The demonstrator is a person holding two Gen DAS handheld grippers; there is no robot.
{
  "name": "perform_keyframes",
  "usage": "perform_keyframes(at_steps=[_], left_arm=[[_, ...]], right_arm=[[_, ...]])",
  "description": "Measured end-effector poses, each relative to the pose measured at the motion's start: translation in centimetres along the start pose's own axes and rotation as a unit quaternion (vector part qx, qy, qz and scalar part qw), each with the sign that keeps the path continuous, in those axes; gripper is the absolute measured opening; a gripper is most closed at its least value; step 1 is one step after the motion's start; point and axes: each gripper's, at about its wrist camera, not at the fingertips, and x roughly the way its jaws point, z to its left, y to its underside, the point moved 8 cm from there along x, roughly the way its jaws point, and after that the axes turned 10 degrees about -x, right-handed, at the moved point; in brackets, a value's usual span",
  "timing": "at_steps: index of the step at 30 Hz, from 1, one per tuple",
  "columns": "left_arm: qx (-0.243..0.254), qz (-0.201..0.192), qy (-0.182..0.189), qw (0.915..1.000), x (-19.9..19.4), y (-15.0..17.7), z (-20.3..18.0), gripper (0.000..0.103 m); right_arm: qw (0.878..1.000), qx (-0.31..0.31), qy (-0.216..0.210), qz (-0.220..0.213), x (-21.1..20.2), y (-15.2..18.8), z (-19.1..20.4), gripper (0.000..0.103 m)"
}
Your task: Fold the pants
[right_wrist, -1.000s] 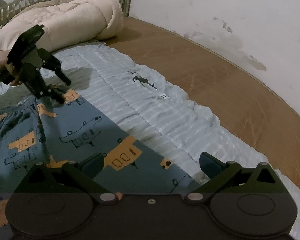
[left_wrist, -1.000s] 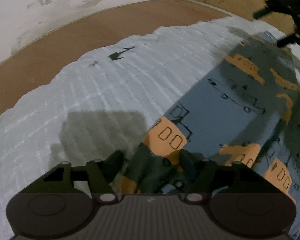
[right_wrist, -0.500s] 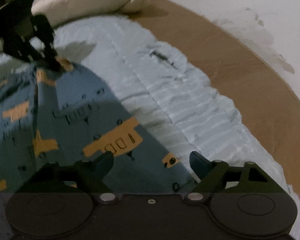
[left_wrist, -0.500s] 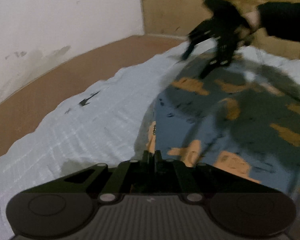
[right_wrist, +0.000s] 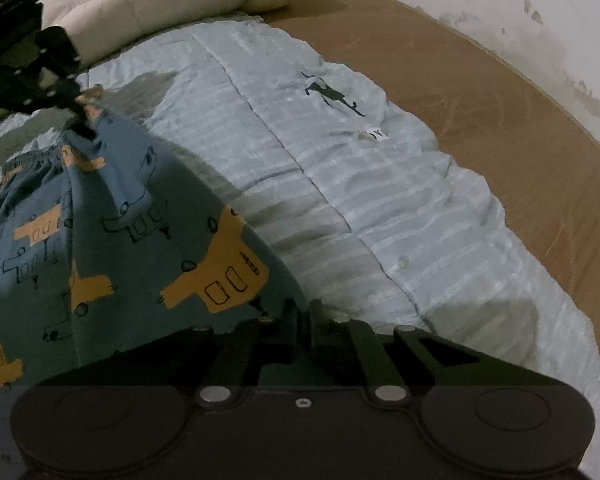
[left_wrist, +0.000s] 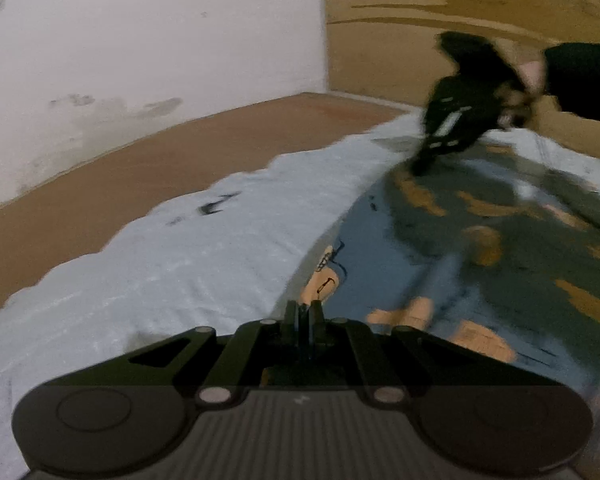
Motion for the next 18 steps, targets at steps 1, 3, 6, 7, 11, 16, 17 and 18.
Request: perform_keyframes(at_steps=[1,3,6,7,11,16,17,18], left_arm=[[-0.004,0.0,-0.018,0.9998,0.6,-0.1,0.4,0.004],[-0.01,0.0,-0.053,0.9986,1.8,-0.5,1.3,0.004],[-0.027,-0.001,-0.096,0.995,3.3,-1.4,2.5,0.004],[-0.03,0.005,-0.108,0.9937,4.0,-1.5,2.9,0.005],[-0.022,0.045,-0.174,0.9835,6.1,-0.7,3.4,0.056],[-0.046,0.0,-0.174,0.9837,3.3,-1.8,3.5,0.088],[-0.052,-0.009,-0.164,0.985,2.5,-2.1,3.3,0.089],[-0.055,-0.016,-0.152,0.9868,2.2,-2.7,2.7,0.091]], right_arm=[[1.0,0.001,0.004,-0.002,-0.1,-0.1,-0.1,0.002],[1.0,0.005,0.017,-0.011,-0.4,-0.4,-0.4,0.001],[0.999,0.009,0.045,-0.017,-0.3,-0.8,-1.1,0.0],[0.998,0.014,0.058,-0.022,-0.3,-1.0,-1.5,0.0],[0.996,0.045,0.082,-0.008,1.4,-0.7,-2.5,0.012],[0.987,0.126,0.071,-0.076,-1.3,-0.6,-3.6,0.078],[0.984,0.134,0.075,-0.094,-2.9,-0.3,-4.1,0.083],[0.98,0.144,0.088,-0.103,-4.6,0.5,-4.8,0.083]])
